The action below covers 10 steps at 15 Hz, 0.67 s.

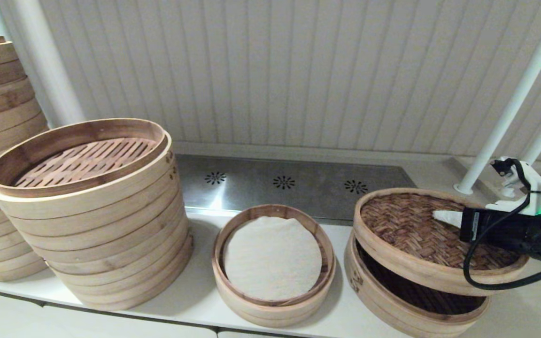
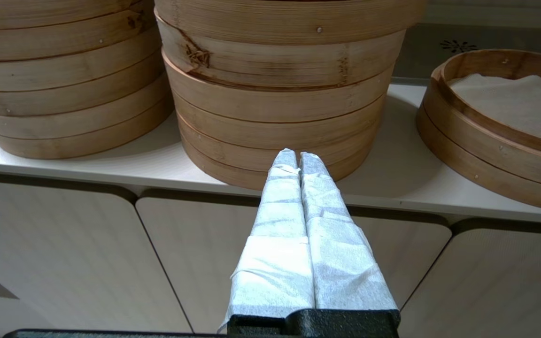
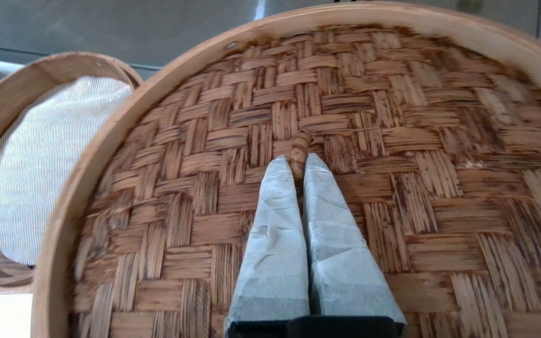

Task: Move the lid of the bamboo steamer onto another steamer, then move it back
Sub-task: Put the steamer

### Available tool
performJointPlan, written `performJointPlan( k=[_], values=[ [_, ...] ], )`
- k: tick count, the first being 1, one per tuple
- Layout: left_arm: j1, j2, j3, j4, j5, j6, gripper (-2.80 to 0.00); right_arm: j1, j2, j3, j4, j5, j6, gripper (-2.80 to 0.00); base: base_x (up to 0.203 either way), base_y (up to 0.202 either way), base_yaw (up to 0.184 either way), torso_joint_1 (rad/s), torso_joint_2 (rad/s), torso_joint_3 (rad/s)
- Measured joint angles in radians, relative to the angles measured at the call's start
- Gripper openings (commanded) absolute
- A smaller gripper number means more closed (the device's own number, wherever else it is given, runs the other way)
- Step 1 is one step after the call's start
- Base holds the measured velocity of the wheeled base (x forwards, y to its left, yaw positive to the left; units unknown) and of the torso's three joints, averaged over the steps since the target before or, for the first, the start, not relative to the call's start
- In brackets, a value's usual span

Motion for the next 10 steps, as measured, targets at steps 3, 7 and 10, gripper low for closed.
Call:
performJointPlan(
  k=[3,7,10],
  values=[
    [0.000,0.000,0.000,0.000,0.000,0.000,-2.80,-0.006,0.003,0.017,-0.001,0.007,-0.001,-2.80,0.000,0.000,0.000,0.000,0.00,0.000],
    [0.000,0.000,0.000,0.000,0.000,0.000,-2.80,-0.016,0.027,0.033,-0.053,0.010,0.000,-2.80,0.000,0.000,0.000,0.000,0.00,0.000],
    [0.000,0.000,0.000,0.000,0.000,0.000,-2.80,-0.028,0.050,0.066,-0.138,0.023,0.001,-2.80,0.000,0.000,0.000,0.000,0.00,0.000]
  ],
)
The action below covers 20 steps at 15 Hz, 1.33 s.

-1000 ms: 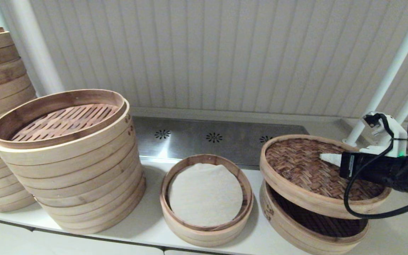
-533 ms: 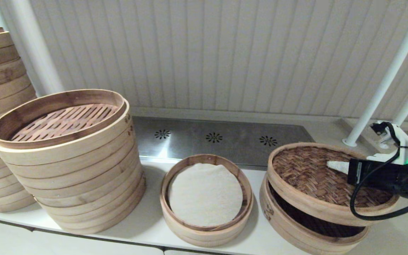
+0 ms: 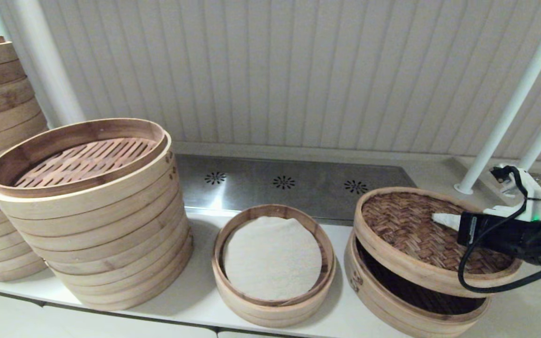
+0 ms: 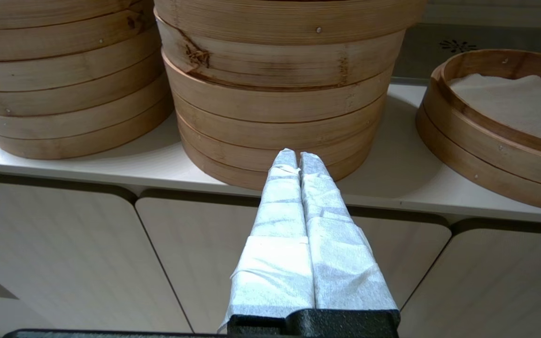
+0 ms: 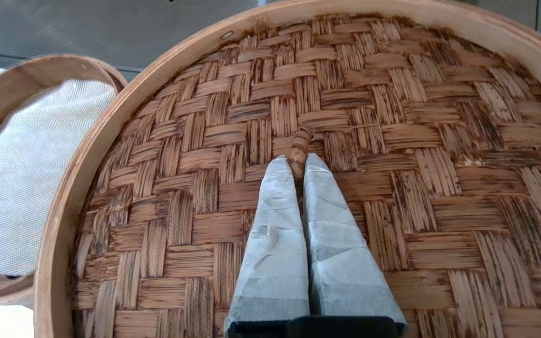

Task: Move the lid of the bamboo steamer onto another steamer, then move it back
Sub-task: Put the steamer

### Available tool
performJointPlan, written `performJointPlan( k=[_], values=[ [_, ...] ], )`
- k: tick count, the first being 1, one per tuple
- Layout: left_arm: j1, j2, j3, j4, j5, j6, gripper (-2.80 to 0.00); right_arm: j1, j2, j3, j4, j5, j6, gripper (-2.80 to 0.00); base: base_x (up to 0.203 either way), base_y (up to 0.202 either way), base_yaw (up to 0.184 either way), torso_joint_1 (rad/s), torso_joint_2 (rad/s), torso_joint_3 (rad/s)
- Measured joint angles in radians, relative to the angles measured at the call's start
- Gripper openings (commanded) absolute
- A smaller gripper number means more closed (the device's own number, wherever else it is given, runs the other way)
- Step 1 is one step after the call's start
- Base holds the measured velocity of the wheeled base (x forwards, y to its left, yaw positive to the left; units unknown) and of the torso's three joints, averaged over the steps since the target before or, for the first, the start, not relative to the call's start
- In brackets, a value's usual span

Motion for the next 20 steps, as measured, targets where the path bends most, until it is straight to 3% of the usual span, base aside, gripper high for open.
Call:
performJointPlan(
  k=[11,20],
  values=[
    [0.000,0.000,0.000,0.000,0.000,0.000,-2.80,-0.003,0.016,0.086,-0.013,0.014,-0.010,-2.80,0.000,0.000,0.000,0.000,0.00,0.000],
    [0.000,0.000,0.000,0.000,0.000,0.000,-2.80,-0.024,0.078,0.125,-0.129,0.051,-0.010,-2.80,0.000,0.000,0.000,0.000,0.00,0.000]
  ],
)
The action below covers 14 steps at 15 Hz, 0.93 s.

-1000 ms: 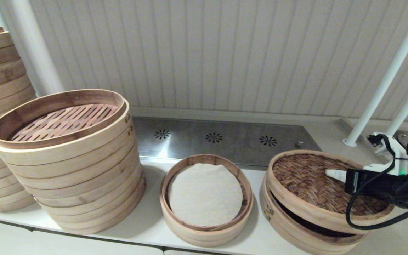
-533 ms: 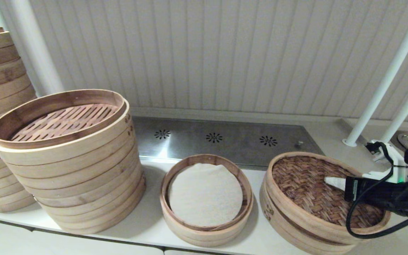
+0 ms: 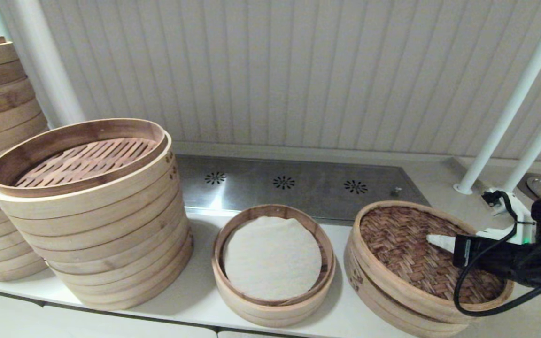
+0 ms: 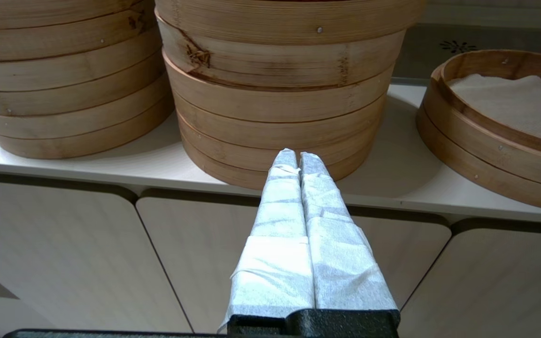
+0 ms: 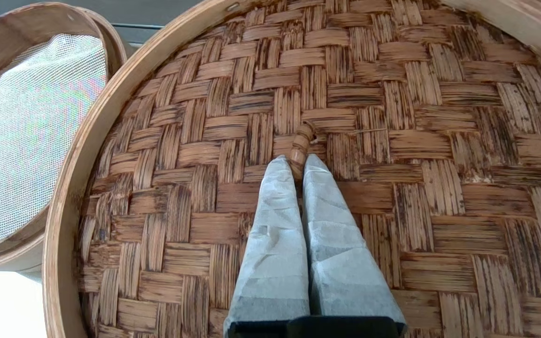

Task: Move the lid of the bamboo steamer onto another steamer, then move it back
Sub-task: Put the steamer

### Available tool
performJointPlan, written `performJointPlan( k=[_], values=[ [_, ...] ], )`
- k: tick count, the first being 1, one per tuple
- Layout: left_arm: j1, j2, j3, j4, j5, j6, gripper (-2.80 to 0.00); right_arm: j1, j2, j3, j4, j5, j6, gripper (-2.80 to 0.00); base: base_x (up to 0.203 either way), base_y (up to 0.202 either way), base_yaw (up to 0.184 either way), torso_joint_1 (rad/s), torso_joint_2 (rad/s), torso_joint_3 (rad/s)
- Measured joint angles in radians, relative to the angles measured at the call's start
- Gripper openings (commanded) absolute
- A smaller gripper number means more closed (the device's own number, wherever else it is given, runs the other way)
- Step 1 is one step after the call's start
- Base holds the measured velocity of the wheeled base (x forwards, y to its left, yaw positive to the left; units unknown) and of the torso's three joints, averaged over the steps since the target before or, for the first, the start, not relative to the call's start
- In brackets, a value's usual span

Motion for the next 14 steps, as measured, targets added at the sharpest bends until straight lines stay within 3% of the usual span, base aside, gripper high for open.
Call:
performJointPlan(
  k=[14],
  values=[
    [0.000,0.000,0.000,0.000,0.000,-0.001,-2.80,-0.005,0.086,0.015,-0.111,0.001,-0.001,-2.80,0.000,0.000,0.000,0.000,0.00,0.000]
  ],
)
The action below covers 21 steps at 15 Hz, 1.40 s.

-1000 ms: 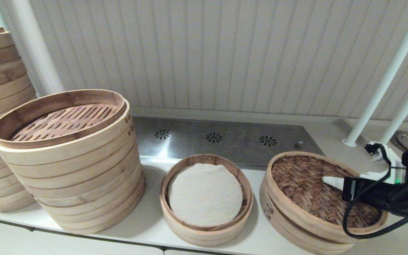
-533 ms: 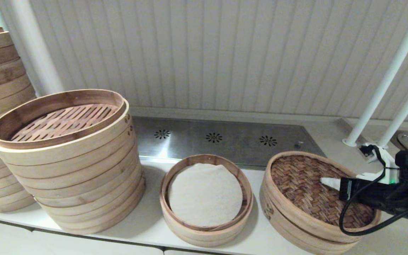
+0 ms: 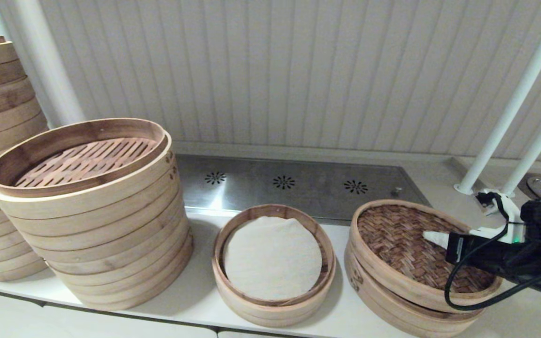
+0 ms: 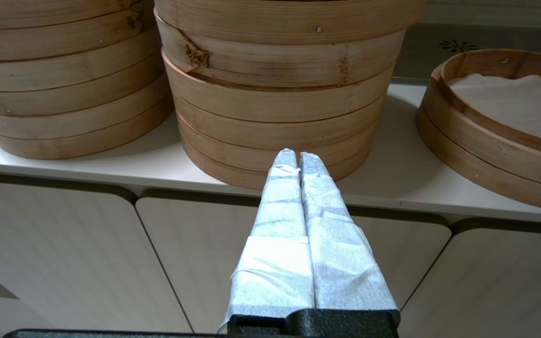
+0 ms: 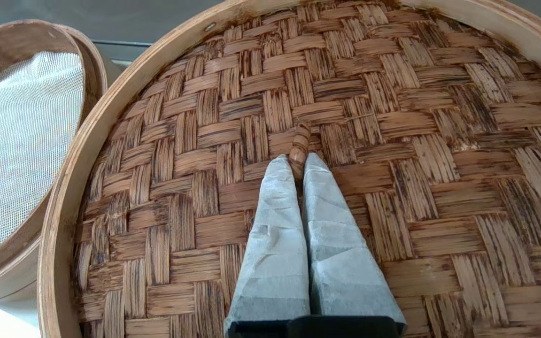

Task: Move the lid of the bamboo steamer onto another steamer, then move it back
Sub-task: Put the steamer

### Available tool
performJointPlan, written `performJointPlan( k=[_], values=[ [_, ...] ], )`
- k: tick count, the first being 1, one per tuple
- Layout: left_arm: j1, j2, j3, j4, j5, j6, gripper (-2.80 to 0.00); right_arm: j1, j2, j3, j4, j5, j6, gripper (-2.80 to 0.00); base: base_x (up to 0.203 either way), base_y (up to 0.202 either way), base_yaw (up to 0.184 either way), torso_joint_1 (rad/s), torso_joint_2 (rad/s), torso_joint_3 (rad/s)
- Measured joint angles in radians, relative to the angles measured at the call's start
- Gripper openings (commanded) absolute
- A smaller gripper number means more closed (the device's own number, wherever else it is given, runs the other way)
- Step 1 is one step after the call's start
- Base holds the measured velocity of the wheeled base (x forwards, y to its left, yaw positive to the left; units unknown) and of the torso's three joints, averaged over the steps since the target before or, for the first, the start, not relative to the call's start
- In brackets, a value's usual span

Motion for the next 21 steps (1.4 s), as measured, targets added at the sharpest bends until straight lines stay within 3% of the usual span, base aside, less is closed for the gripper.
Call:
performJointPlan(
  k=[21],
  values=[
    [0.000,0.000,0.000,0.000,0.000,0.000,-2.80,0.001,-0.109,0.090,-0.003,0.015,0.001,-2.80,0.000,0.000,0.000,0.000,0.00,0.000]
  ],
)
